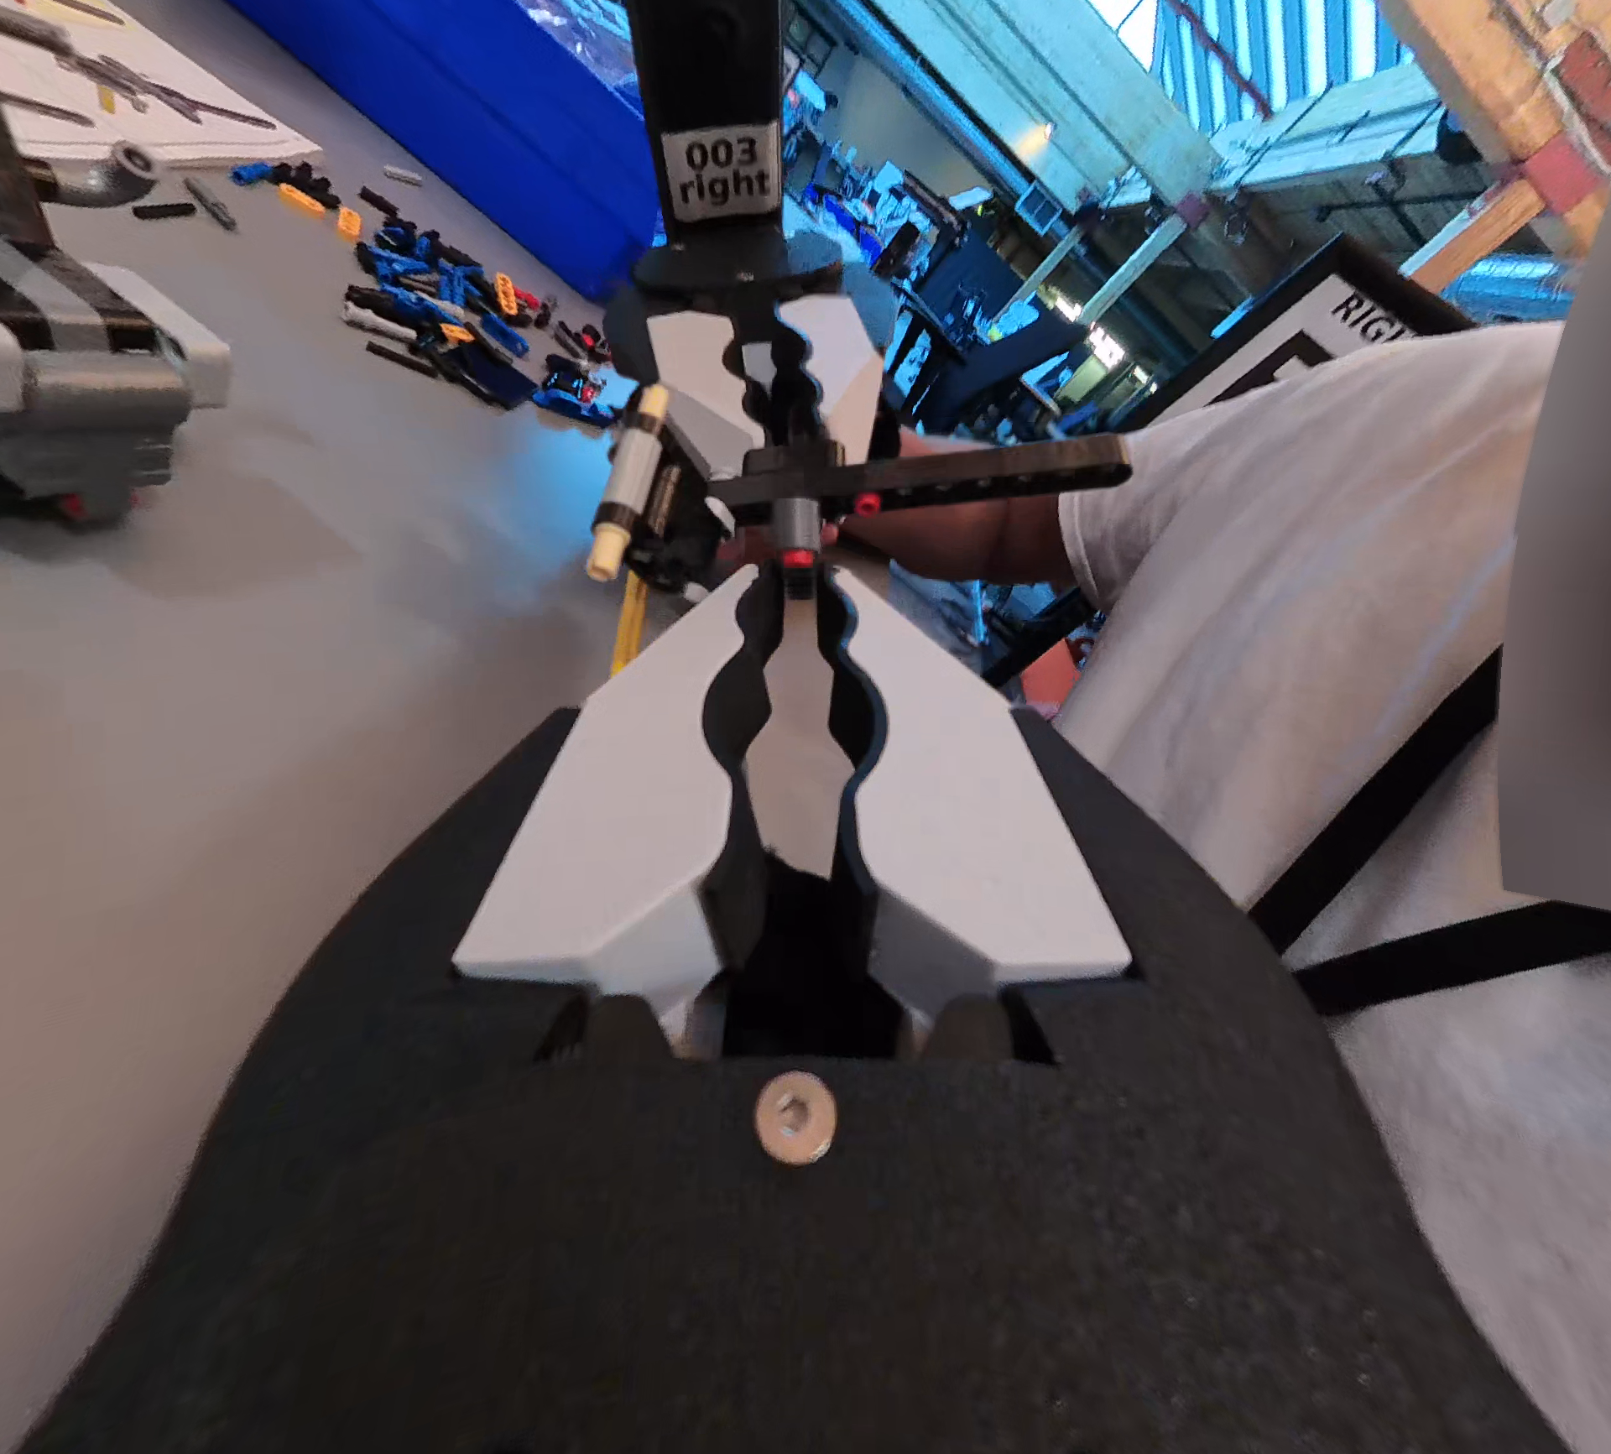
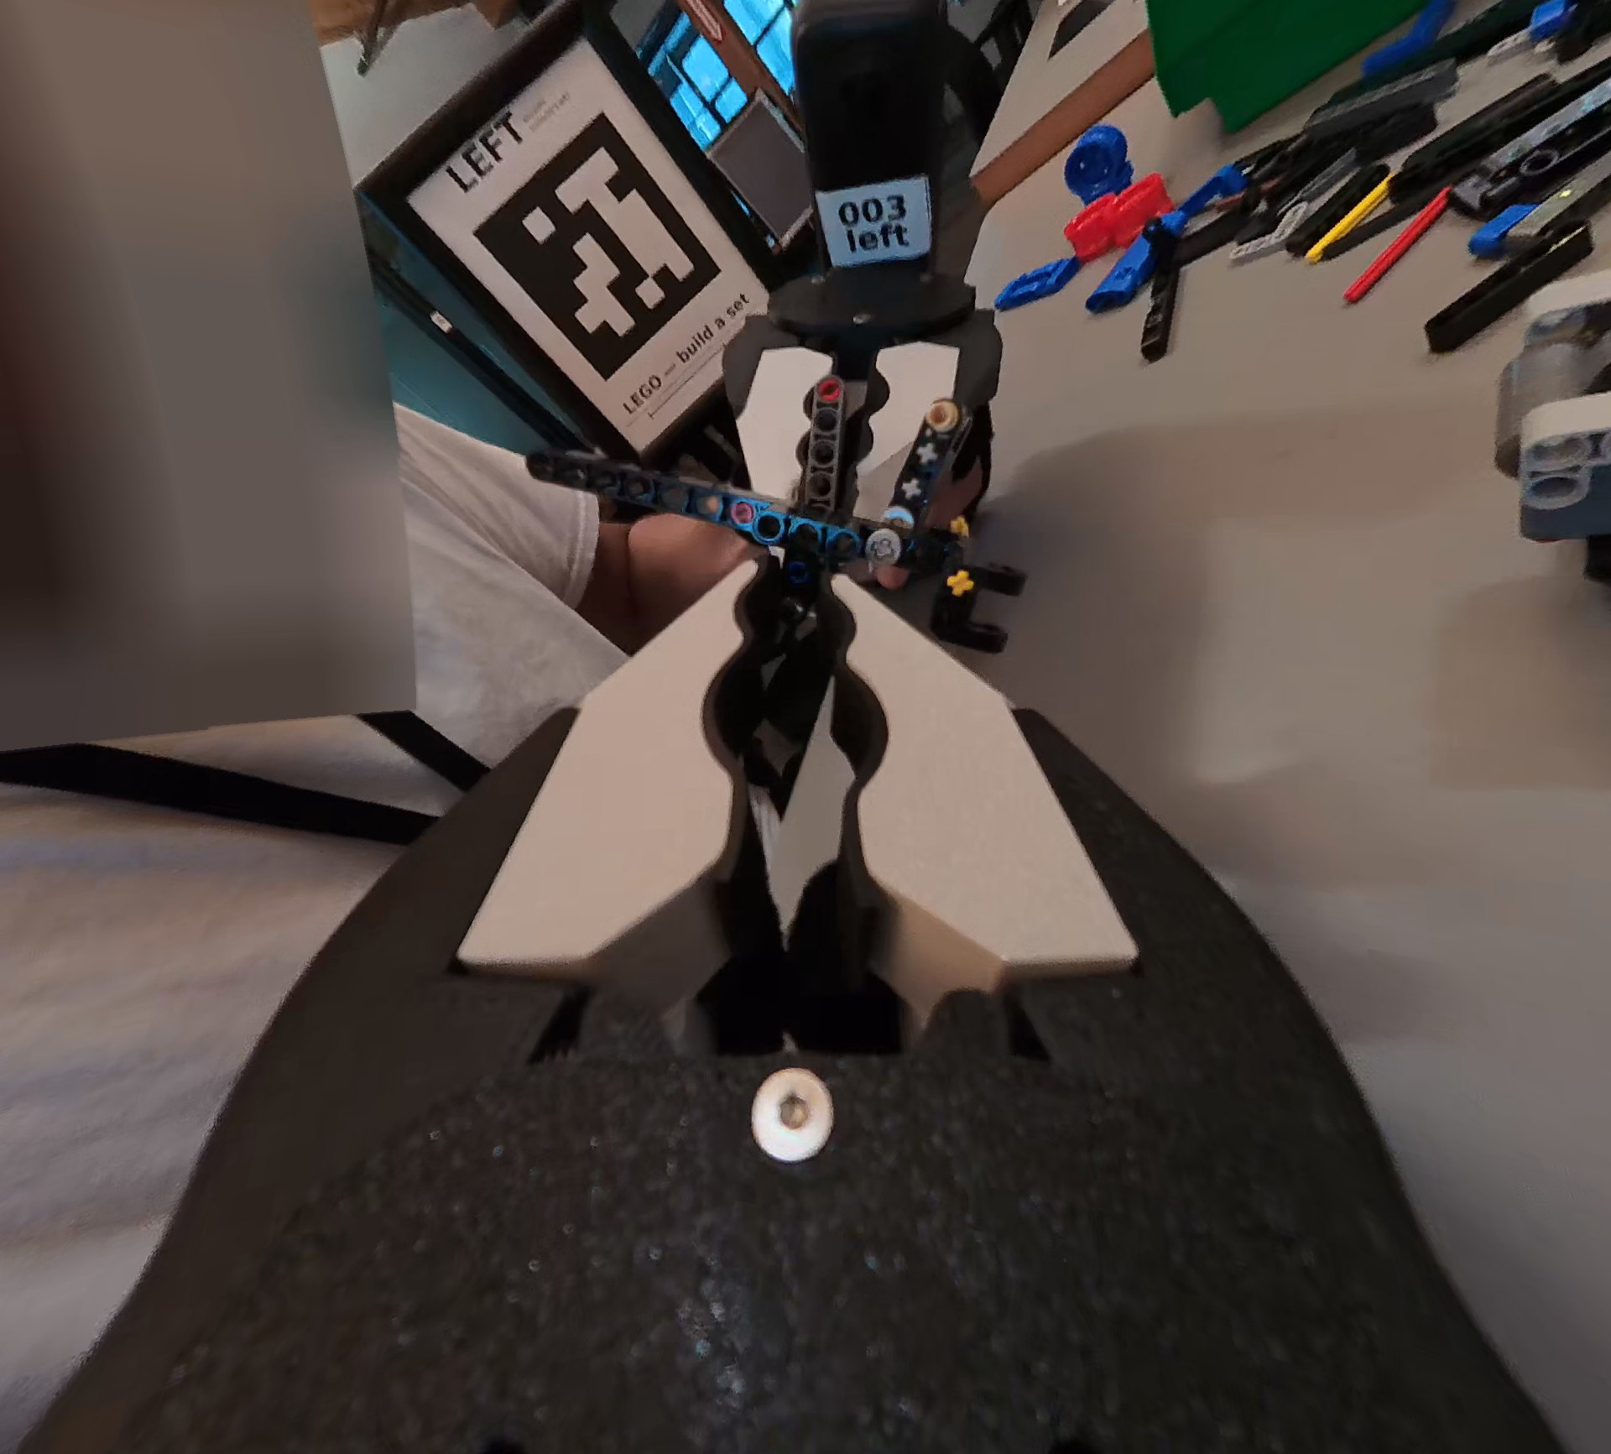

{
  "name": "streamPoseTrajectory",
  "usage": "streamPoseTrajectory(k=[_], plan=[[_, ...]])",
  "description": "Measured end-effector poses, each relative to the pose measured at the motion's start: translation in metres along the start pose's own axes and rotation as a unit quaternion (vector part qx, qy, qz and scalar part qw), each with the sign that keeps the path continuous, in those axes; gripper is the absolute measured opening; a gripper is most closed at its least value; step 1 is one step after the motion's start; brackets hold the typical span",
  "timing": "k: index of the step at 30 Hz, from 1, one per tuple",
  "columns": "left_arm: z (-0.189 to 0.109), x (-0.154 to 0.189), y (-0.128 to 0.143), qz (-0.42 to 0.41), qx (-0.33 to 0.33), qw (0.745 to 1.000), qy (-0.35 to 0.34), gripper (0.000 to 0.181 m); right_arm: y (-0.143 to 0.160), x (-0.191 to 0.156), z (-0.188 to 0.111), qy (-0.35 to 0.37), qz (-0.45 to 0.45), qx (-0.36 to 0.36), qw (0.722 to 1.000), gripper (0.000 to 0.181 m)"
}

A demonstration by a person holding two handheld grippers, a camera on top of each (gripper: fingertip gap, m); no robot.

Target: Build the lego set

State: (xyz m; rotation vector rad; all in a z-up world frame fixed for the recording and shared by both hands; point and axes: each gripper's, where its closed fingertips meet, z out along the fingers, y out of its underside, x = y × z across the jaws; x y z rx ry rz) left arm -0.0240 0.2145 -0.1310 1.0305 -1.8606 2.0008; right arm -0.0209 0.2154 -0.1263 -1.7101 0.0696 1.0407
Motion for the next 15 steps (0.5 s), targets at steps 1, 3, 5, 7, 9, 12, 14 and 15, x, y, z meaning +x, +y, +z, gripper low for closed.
streamPoseTrajectory(k=[1, 3, 5, 7, 9, 12, 14, 15], plan=[[0.0, 0.0, 0.003, 0.005, -0.014, 1.0, 0.0, 0.005, 0.004, 0.0, 0.001, 0.004, -0.005, -0.015, 1.0, 0.007], [-0.001, -0.001, 0.011, 0.018, -0.049, 0.999, -0.005, 0.005, 0.014, 0.003, 0.002, 0.011, -0.008, -0.047, 0.999, 0.007], [-0.001, -0.002, 0.019, 0.026, -0.079, 0.996, -0.005, 0.005, 0.022, 0.004, 0.004, 0.009, -0.005, -0.066, 0.998, 0.007], [-0.001, -0.004, 0.025, 0.023, -0.102, 0.994, -0.004, 0.005, 0.028, 0.006, 0.005, 0.009, -0.004, -0.079, 0.997, 0.006], [-0.002, -0.005, 0.03, 0.026, -0.123, 0.992, -0.005, 0.006, 0.032, 0.008, 0.007, 0.013, -0.003, -0.091, 0.996, 0.006], [-0.004, -0.007, 0.036, 0.031, -0.148, 0.988, -0.007, 0.005, 0.037, 0.011, 0.009, 0.024, -0.012, -0.106, 0.994, 0.007], [-0.005, -0.01, 0.041, 0.041, -0.169, 0.985, -0.013, 0.006, 0.041, 0.014, 0.01, 0.036, -0.018, -0.119, 0.992, 0.007], [-0.006, -0.011, 0.043, 0.046, -0.179, 0.983, -0.016, 0.006, 0.043, 0.016, 0.01, 0.042, -0.022, -0.125, 0.991, 0.007]])
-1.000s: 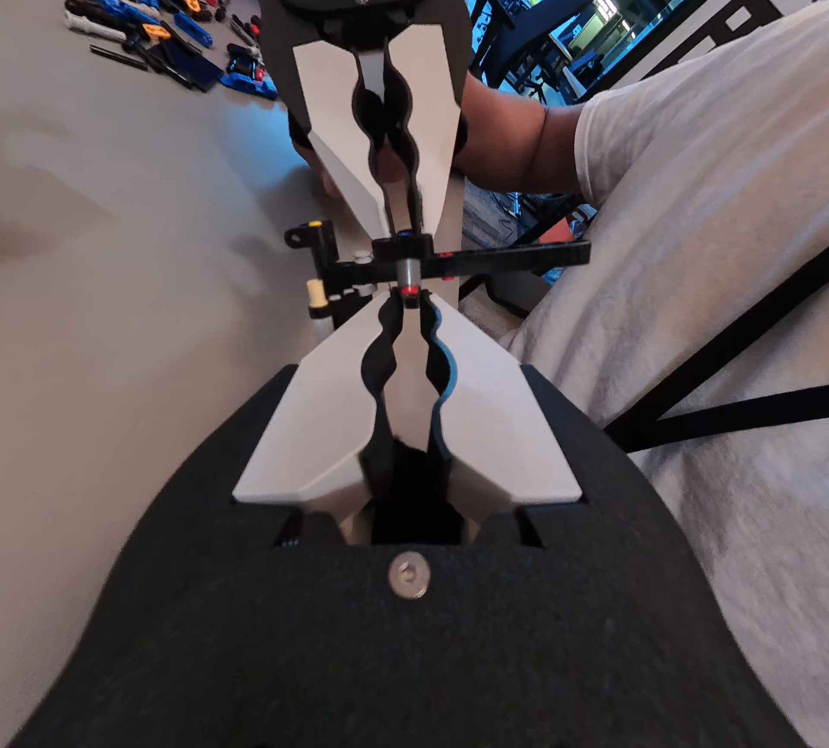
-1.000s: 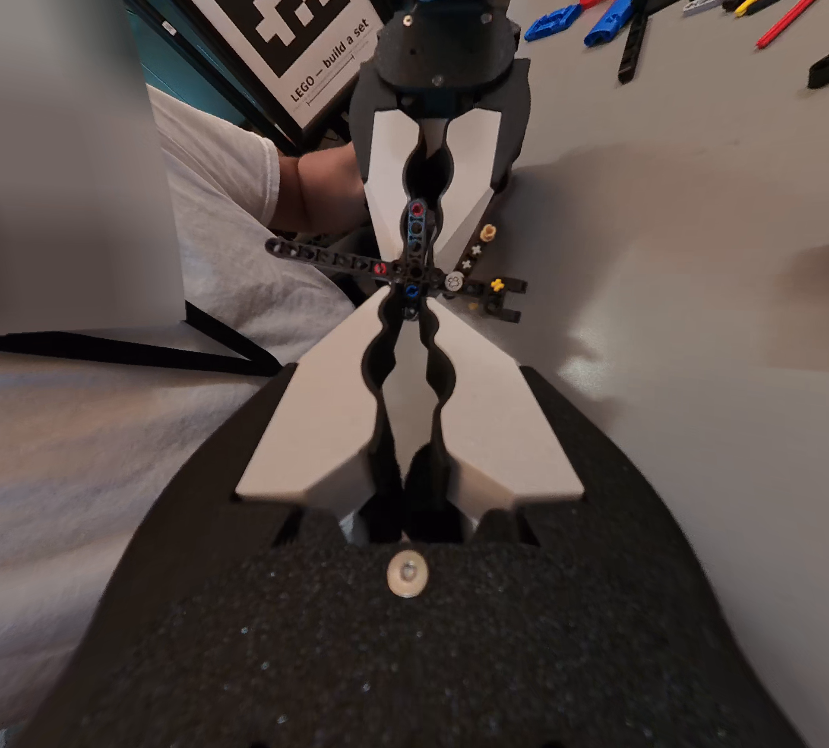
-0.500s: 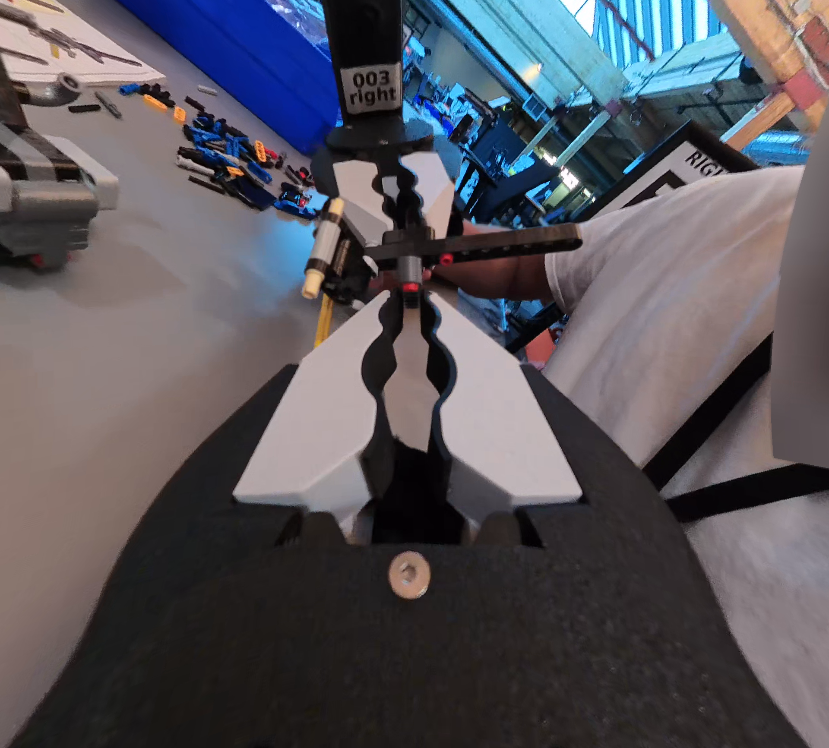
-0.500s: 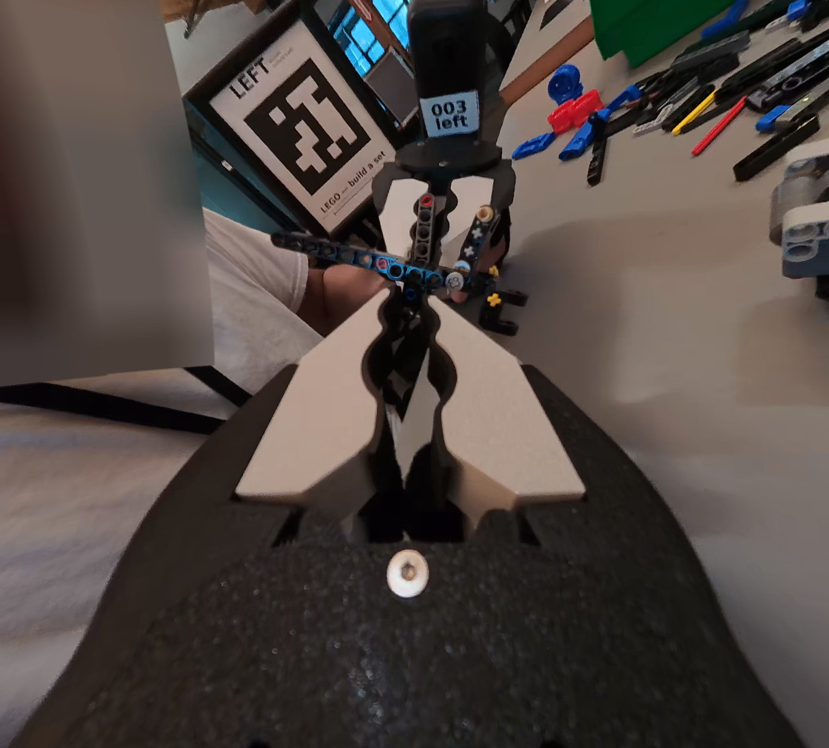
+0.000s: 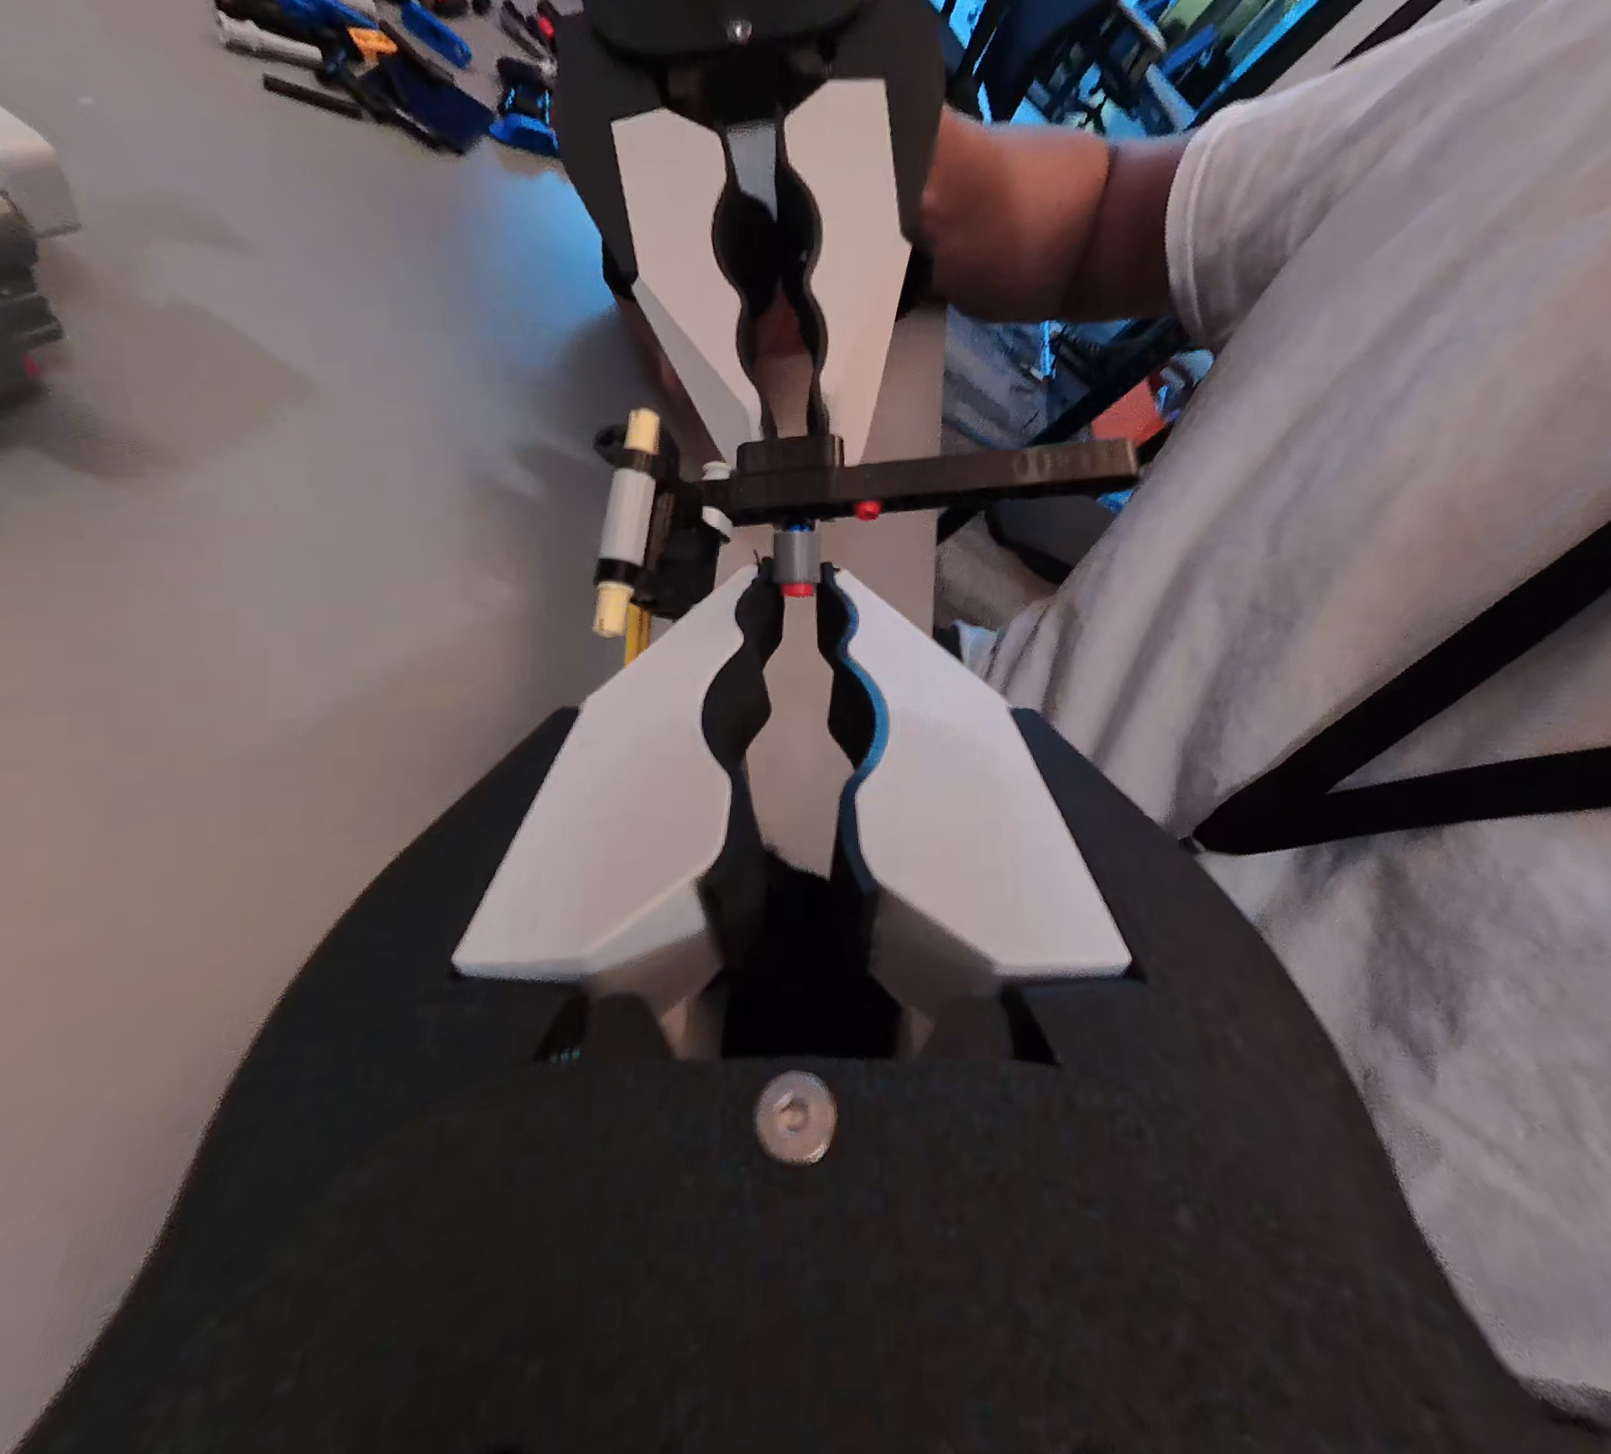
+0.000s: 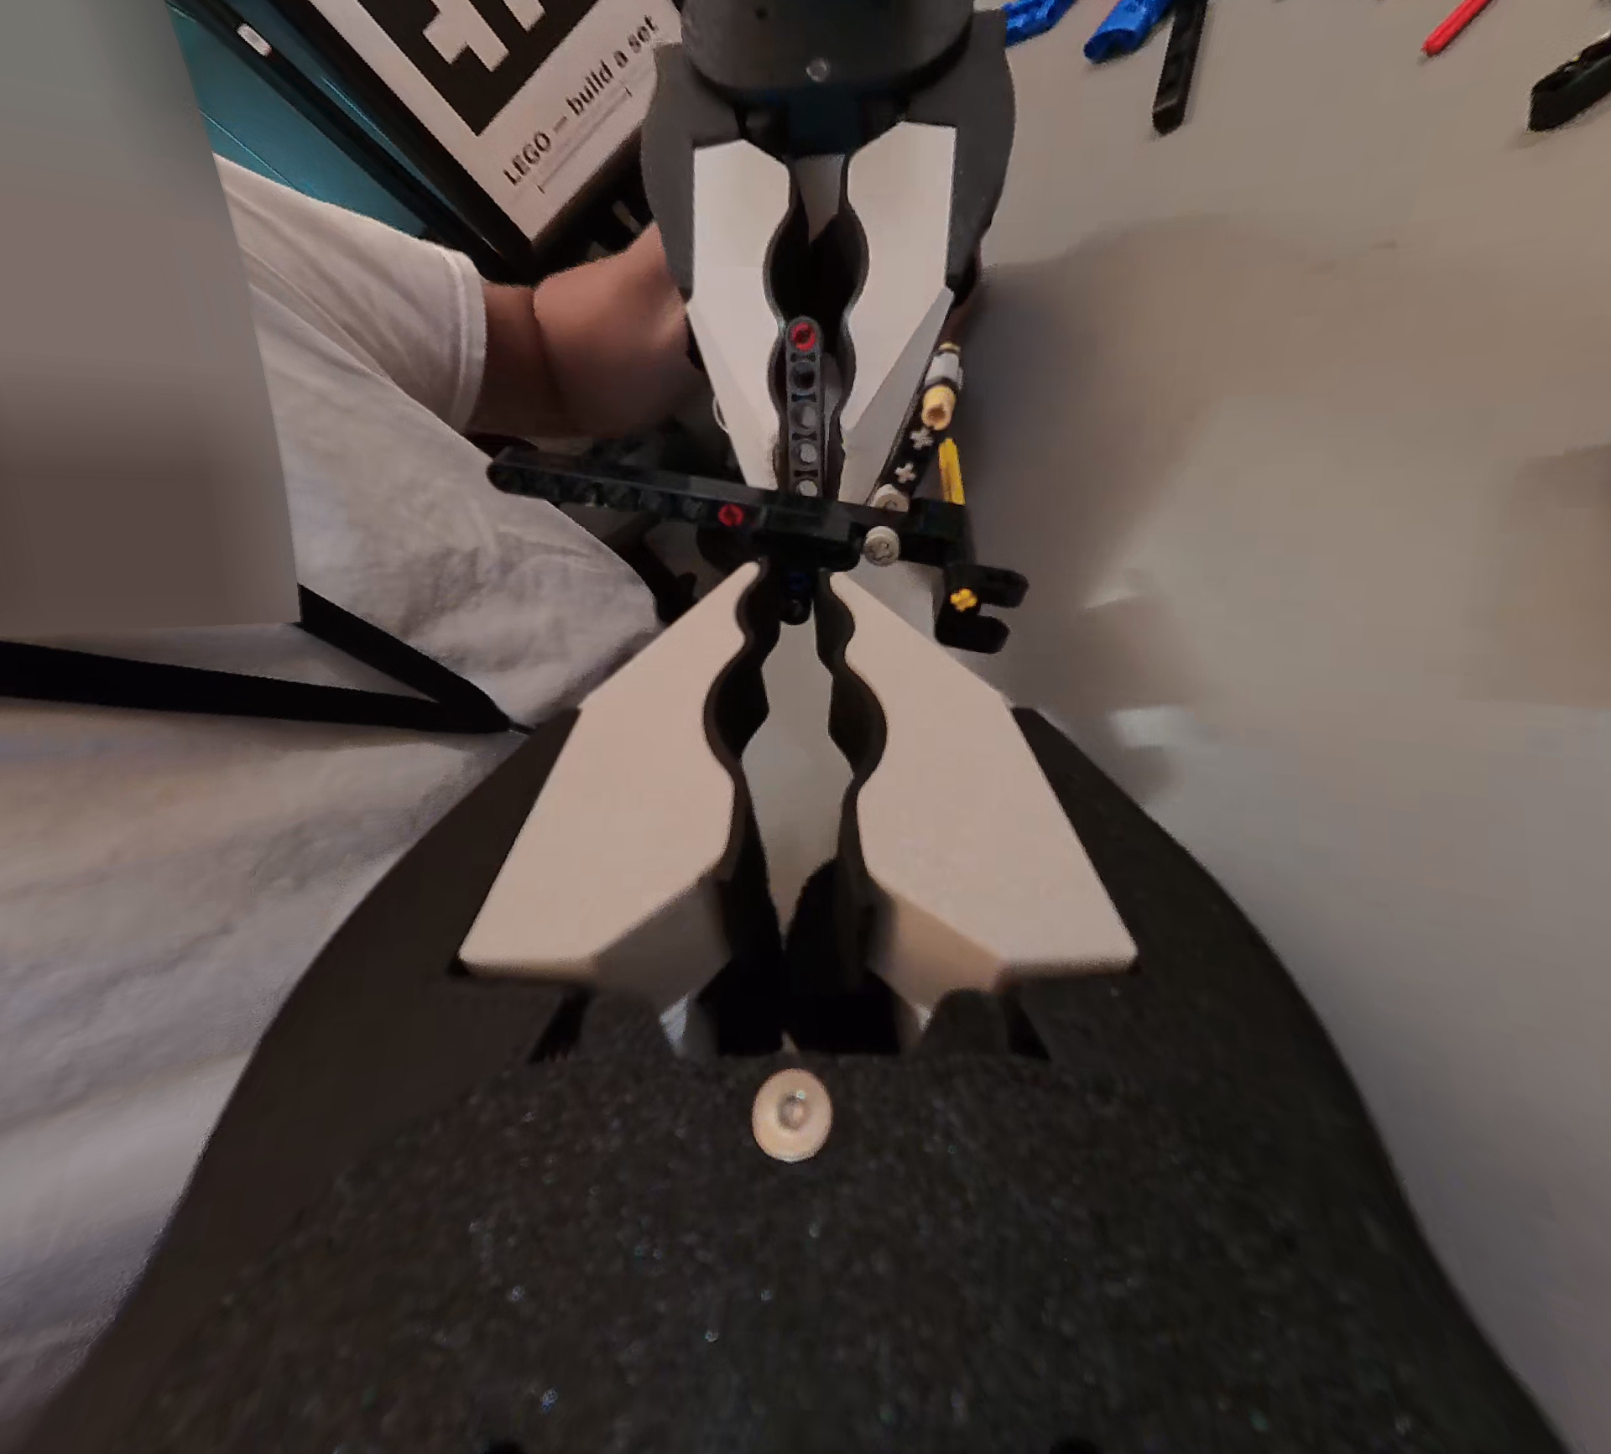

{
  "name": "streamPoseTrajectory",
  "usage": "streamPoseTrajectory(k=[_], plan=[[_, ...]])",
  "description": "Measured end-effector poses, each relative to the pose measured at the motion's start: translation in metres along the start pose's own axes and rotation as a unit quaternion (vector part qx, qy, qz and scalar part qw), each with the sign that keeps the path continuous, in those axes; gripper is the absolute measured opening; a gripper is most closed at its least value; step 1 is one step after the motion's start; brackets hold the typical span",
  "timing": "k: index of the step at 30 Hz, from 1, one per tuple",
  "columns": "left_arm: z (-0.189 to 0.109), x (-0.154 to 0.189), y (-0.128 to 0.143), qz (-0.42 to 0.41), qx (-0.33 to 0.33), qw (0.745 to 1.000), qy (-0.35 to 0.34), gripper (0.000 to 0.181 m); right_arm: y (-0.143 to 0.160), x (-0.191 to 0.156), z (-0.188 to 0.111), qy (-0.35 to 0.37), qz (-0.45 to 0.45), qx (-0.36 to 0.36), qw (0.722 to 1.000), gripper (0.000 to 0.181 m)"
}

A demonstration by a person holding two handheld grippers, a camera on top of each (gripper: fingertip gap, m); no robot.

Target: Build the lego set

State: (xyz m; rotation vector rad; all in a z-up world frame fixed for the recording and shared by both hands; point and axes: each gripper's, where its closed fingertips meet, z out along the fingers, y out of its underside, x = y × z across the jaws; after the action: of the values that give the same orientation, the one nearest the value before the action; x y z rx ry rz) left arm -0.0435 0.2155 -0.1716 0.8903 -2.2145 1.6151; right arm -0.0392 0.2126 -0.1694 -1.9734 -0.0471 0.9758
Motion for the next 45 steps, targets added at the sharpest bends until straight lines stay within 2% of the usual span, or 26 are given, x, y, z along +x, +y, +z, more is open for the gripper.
streamPoseTrajectory(k=[28, 35, 43, 45], plan=[[0.008, -0.008, 0.029, 0.017, -0.107, 0.994, -0.021, 0.006, 0.023, 0.011, 0.013, 0.056, -0.025, -0.081, 0.995, 0.006], [0.005, -0.007, 0.032, 0.053, -0.189, 0.978, -0.07, 0.006, 0.021, 0.01, 0.016, 0.055, -0.035, -0.075, 0.995, 0.006], [0.007, -0.007, 0.03, 0.012, -0.164, 0.984, -0.064, 0.006, 0.02, 0.011, 0.014, 0.06, -0.035, -0.068, 0.995, 0.006], [0.007, -0.007, 0.032, 0.019, -0.179, 0.981, -0.068, 0.006, 0.022, 0.011, 0.015, 0.065, -0.045, -0.075, 0.994, 0.006]])
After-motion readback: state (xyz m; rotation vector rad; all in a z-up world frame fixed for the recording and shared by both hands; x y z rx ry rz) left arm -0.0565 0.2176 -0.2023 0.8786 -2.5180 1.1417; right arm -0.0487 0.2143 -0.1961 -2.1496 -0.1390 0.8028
